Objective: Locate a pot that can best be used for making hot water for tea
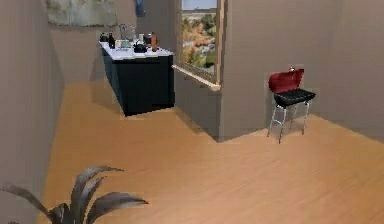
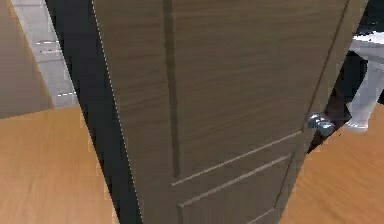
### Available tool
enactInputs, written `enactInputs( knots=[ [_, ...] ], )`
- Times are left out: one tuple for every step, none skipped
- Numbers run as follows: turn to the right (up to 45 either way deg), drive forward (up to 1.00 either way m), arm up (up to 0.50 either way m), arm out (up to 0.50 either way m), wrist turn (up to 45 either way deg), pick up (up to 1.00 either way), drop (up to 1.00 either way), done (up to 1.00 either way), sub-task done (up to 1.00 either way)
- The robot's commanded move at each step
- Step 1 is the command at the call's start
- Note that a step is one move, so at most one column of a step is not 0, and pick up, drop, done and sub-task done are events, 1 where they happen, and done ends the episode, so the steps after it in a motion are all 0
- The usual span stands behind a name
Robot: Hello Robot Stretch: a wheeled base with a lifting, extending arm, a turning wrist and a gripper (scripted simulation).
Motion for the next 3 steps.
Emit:
enactInputs(
  knots=[
    [0.0, 0.85, 0.0, 0.0, 0.0, 0.0, 0.0, 0.0, 0.0],
    [42.0, 0.0, 0.0, 0.0, 0.0, 0.0, 0.0, 0.0, 0.0],
    [0.0, 0.05, 0.0, 0.0, 0.0, 0.0, 0.0, 0.0, 0.0]
  ],
)
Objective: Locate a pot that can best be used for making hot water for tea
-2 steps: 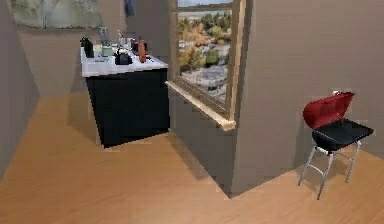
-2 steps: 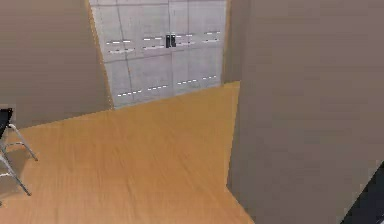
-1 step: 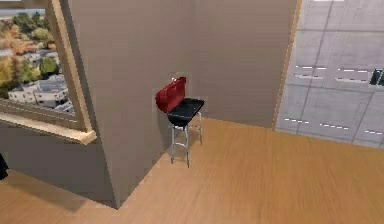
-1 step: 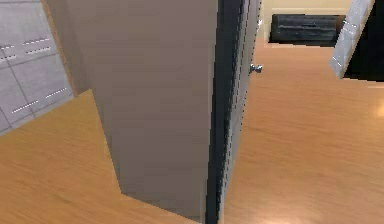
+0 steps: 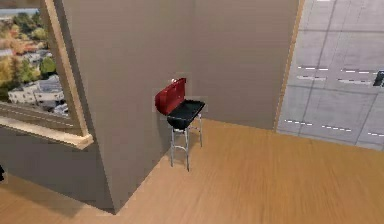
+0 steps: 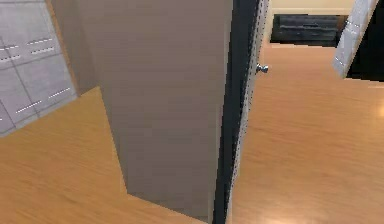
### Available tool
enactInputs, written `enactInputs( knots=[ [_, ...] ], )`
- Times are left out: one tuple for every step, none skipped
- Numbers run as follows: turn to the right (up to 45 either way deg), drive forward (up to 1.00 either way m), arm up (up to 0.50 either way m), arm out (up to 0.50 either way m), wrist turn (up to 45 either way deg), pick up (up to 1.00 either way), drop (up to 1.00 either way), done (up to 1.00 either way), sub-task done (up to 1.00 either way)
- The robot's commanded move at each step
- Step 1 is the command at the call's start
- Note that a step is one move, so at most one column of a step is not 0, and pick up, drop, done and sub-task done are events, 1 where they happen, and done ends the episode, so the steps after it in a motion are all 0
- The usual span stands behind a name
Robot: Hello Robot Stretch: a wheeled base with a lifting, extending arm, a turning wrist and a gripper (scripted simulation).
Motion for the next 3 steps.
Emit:
enactInputs(
  knots=[
    [-45.0, 0.0, 0.0, 0.0, 0.0, 0.0, 0.0, 0.0, 0.0],
    [-30.0, 0.0, 0.0, 0.0, 0.0, 0.0, 0.0, 0.0, 0.0],
    [0.0, 1.0, 0.0, 0.0, 0.0, 0.0, 0.0, 0.0, 0.0]
  ],
)
